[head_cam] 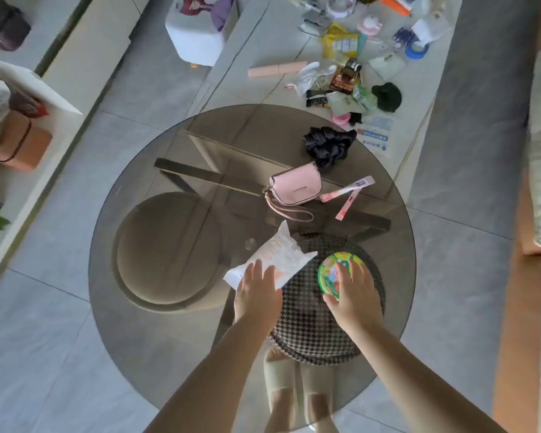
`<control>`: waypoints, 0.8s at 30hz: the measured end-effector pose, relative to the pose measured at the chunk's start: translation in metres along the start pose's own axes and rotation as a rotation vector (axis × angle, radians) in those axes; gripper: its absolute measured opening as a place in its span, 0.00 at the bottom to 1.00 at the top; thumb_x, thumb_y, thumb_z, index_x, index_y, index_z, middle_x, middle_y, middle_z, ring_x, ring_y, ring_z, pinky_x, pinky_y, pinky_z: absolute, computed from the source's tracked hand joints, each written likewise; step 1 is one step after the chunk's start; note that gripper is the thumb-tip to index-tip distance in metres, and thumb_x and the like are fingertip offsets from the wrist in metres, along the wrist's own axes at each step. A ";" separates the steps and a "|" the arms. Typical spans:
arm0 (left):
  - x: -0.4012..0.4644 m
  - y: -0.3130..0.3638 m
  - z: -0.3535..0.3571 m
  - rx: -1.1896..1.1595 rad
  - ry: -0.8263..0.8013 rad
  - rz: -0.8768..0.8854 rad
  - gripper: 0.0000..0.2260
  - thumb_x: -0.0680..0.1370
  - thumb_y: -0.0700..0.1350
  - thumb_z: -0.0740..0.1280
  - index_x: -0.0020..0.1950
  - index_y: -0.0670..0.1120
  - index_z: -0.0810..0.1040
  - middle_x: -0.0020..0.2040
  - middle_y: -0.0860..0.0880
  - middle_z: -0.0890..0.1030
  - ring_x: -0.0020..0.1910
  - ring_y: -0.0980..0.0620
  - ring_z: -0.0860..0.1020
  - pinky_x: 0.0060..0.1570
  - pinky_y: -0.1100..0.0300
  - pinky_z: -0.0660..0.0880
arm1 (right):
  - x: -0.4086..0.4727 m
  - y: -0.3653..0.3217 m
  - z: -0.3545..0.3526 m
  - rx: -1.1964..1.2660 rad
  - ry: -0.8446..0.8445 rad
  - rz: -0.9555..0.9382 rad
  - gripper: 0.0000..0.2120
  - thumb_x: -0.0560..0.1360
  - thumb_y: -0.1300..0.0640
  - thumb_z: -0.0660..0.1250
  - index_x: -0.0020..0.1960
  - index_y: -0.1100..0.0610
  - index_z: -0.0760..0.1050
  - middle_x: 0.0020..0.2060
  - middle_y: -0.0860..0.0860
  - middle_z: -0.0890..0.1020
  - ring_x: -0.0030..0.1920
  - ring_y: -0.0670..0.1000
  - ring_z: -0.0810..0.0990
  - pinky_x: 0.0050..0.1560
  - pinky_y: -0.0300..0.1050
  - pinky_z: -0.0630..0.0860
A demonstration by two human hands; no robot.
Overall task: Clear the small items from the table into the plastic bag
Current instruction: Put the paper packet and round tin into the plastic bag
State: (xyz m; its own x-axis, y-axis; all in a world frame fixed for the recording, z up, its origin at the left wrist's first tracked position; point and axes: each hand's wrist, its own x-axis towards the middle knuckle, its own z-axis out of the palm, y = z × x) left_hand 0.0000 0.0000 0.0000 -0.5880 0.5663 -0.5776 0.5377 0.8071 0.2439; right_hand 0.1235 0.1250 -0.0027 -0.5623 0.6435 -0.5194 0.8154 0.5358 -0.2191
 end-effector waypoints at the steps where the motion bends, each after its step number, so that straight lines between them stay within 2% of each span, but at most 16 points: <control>1: 0.011 -0.001 0.001 -0.027 0.015 -0.018 0.22 0.81 0.49 0.58 0.74 0.49 0.59 0.77 0.46 0.56 0.76 0.48 0.55 0.72 0.52 0.61 | 0.009 0.002 0.001 -0.015 -0.006 0.006 0.32 0.74 0.48 0.67 0.73 0.54 0.59 0.74 0.57 0.58 0.75 0.59 0.54 0.69 0.55 0.64; 6: 0.048 -0.006 0.005 -0.019 0.060 -0.099 0.27 0.78 0.50 0.64 0.73 0.47 0.58 0.78 0.46 0.53 0.75 0.47 0.57 0.74 0.50 0.57 | 0.034 0.010 0.009 -0.045 -0.075 0.086 0.37 0.74 0.43 0.64 0.76 0.51 0.50 0.76 0.57 0.50 0.76 0.59 0.49 0.69 0.56 0.65; 10: 0.057 -0.010 0.010 -0.036 -0.010 -0.152 0.32 0.77 0.54 0.65 0.75 0.46 0.53 0.72 0.47 0.66 0.71 0.46 0.66 0.71 0.49 0.63 | 0.040 0.013 0.011 0.006 -0.118 0.099 0.40 0.73 0.44 0.66 0.76 0.51 0.47 0.76 0.57 0.49 0.76 0.60 0.49 0.67 0.55 0.67; 13: 0.057 -0.009 0.008 0.098 -0.003 -0.162 0.40 0.74 0.62 0.65 0.76 0.46 0.48 0.69 0.46 0.70 0.69 0.45 0.68 0.66 0.48 0.66 | 0.044 0.013 0.010 0.000 -0.140 0.121 0.46 0.69 0.42 0.70 0.76 0.50 0.44 0.76 0.57 0.50 0.75 0.59 0.53 0.68 0.56 0.66; 16: 0.057 -0.008 0.008 0.176 -0.014 -0.190 0.44 0.72 0.67 0.63 0.76 0.46 0.46 0.66 0.46 0.74 0.67 0.44 0.68 0.65 0.51 0.65 | 0.047 0.010 0.010 -0.041 -0.138 0.146 0.49 0.67 0.40 0.71 0.76 0.50 0.44 0.73 0.57 0.57 0.72 0.58 0.59 0.66 0.55 0.66; 19: 0.053 -0.003 0.010 0.164 -0.026 -0.233 0.41 0.70 0.67 0.64 0.74 0.46 0.56 0.64 0.46 0.73 0.65 0.46 0.68 0.63 0.53 0.66 | 0.046 0.007 0.010 -0.067 -0.067 0.157 0.47 0.67 0.42 0.71 0.76 0.53 0.48 0.66 0.55 0.65 0.67 0.56 0.64 0.63 0.50 0.67; 22: 0.045 0.004 0.013 -0.096 -0.052 -0.262 0.35 0.69 0.62 0.70 0.67 0.46 0.61 0.62 0.44 0.71 0.62 0.44 0.73 0.59 0.52 0.72 | 0.040 0.005 0.009 -0.037 -0.045 0.192 0.36 0.66 0.43 0.72 0.67 0.56 0.63 0.62 0.55 0.67 0.64 0.56 0.66 0.60 0.49 0.68; 24: 0.040 0.008 0.013 -0.221 -0.073 -0.267 0.35 0.69 0.60 0.72 0.66 0.45 0.61 0.61 0.44 0.69 0.59 0.44 0.75 0.55 0.52 0.75 | 0.034 0.005 0.007 0.091 -0.074 0.234 0.31 0.66 0.47 0.74 0.62 0.57 0.65 0.61 0.55 0.67 0.62 0.57 0.69 0.58 0.51 0.71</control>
State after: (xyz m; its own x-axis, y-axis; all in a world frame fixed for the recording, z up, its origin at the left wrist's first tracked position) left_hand -0.0113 0.0266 -0.0310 -0.6415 0.3231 -0.6957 0.2224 0.9463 0.2344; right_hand 0.1091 0.1461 -0.0270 -0.3481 0.7009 -0.6226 0.9331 0.3231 -0.1579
